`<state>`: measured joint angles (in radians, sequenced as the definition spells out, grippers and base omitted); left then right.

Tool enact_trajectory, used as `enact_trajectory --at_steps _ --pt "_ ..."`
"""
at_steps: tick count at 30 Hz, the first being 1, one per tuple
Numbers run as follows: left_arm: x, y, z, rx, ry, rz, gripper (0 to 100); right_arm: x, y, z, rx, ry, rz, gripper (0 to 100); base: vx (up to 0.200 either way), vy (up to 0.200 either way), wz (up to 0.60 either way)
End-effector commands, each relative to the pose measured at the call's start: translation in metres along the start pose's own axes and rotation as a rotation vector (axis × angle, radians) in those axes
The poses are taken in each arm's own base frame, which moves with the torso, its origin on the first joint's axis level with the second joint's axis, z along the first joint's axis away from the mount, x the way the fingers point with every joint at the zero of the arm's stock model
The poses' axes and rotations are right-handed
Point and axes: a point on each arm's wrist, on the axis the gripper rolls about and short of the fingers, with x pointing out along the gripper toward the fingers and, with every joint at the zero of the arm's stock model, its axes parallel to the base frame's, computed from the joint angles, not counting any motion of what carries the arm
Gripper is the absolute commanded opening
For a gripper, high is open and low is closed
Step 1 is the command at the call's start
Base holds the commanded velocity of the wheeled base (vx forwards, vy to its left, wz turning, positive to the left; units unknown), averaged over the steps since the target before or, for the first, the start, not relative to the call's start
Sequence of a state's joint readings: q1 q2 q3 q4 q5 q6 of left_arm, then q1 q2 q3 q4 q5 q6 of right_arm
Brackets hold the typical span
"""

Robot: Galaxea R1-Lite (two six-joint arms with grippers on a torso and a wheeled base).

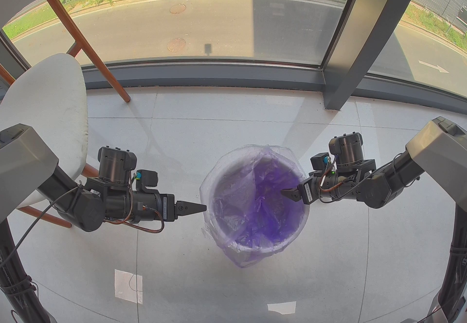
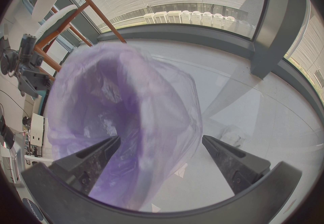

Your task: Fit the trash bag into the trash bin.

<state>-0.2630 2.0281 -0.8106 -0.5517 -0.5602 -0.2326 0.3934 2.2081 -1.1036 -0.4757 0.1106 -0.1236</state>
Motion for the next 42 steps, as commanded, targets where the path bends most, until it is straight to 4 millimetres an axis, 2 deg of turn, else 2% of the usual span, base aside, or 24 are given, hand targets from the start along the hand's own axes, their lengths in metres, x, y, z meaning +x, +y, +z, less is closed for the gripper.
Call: enact_trajectory --at_steps 1,4,10,14,15,16,23,27,30,31,42 --pt "0.019 0.011 -0.001 -0.010 0.014 0.002 100 -0.004 -0.002 0.014 -0.002 -0.052 0.015 100 0.000 0.000 0.00" --pt "0.021 0.011 0.013 -0.028 -0.026 -0.009 100 -0.025 -0.004 0.032 0.002 -0.110 0.011 100 0.000 0.000 0.00" --pt "0.034 0.017 0.047 -0.070 -0.104 -0.061 100 -0.063 -0.006 0.052 0.039 -0.195 0.020 100 0.000 0.000 0.00" --pt "0.048 0.027 0.048 -0.074 -0.099 -0.060 100 -0.084 -0.006 0.064 0.043 -0.250 0.013 100 0.000 0.000 0.00" --pt "0.048 0.027 0.048 -0.074 -0.099 -0.060 100 -0.084 -0.006 0.064 0.043 -0.250 0.013 100 0.000 0.000 0.00" --pt "0.053 0.029 0.048 -0.073 -0.099 -0.061 100 -0.095 -0.005 0.068 0.040 -0.272 0.011 100 0.000 0.000 0.00" --pt "0.065 0.032 0.059 -0.057 -0.121 -0.077 100 -0.127 -0.001 0.061 0.059 -0.287 0.002 100 0.000 0.000 0.00" --pt "0.068 0.031 0.064 -0.054 -0.131 -0.085 100 -0.135 0.001 0.057 0.061 -0.285 0.000 100 0.000 0.000 0.00" --pt "0.069 0.029 0.065 -0.073 -0.132 -0.091 100 -0.138 -0.005 0.057 0.068 -0.291 -0.020 100 0.000 0.000 0.00" --pt "0.069 0.028 0.066 -0.078 -0.133 -0.094 0 -0.138 -0.006 0.058 0.069 -0.294 -0.023 100 0.000 0.000 0.00" --pt "0.071 0.017 0.070 -0.160 -0.123 -0.159 0 -0.141 -0.014 0.059 0.080 -0.302 -0.045 100 0.000 0.000 0.00"
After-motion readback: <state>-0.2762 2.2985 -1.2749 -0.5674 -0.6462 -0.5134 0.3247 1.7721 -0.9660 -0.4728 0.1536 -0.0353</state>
